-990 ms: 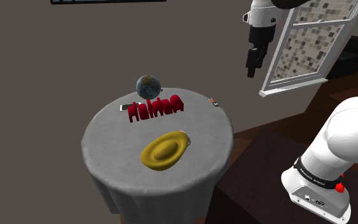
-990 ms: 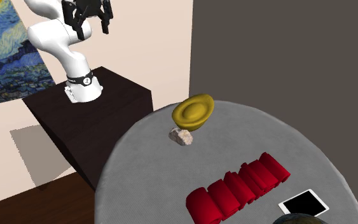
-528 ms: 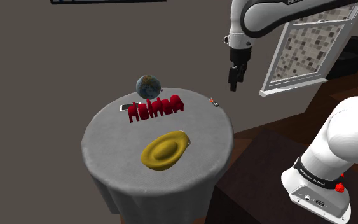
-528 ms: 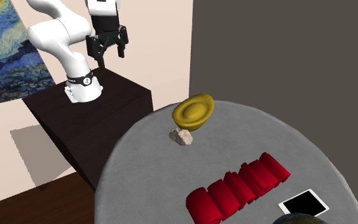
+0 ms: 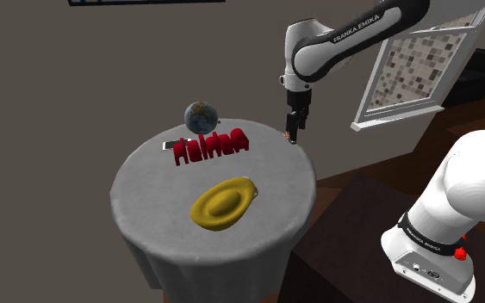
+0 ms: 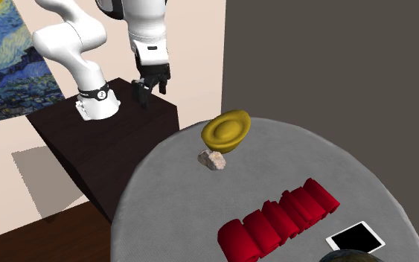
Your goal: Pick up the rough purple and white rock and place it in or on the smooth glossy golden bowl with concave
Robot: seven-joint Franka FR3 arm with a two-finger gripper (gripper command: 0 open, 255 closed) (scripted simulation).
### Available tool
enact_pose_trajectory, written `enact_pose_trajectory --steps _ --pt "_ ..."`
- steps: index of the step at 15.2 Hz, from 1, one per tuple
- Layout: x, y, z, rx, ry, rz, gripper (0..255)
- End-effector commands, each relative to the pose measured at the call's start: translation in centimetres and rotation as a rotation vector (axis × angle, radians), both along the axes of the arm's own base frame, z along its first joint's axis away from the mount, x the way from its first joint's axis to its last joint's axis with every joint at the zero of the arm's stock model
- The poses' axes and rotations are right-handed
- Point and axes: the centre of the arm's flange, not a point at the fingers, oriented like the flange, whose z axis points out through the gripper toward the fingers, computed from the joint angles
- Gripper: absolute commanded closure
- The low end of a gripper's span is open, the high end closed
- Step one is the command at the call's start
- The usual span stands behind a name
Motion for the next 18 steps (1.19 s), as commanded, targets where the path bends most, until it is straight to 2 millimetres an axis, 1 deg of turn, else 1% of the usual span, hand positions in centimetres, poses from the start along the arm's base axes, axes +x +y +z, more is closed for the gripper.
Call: enact_pose_trajectory --steps 1,9,18 --pt "1.7 0.4 -2.3 0.011 0.008 0.015 0" --pt "7.5 2.5 -11.1 0.056 0.042 0.076 0" --pt "13.5 5.8 -21.1 0.107 0.08 0.145 0"
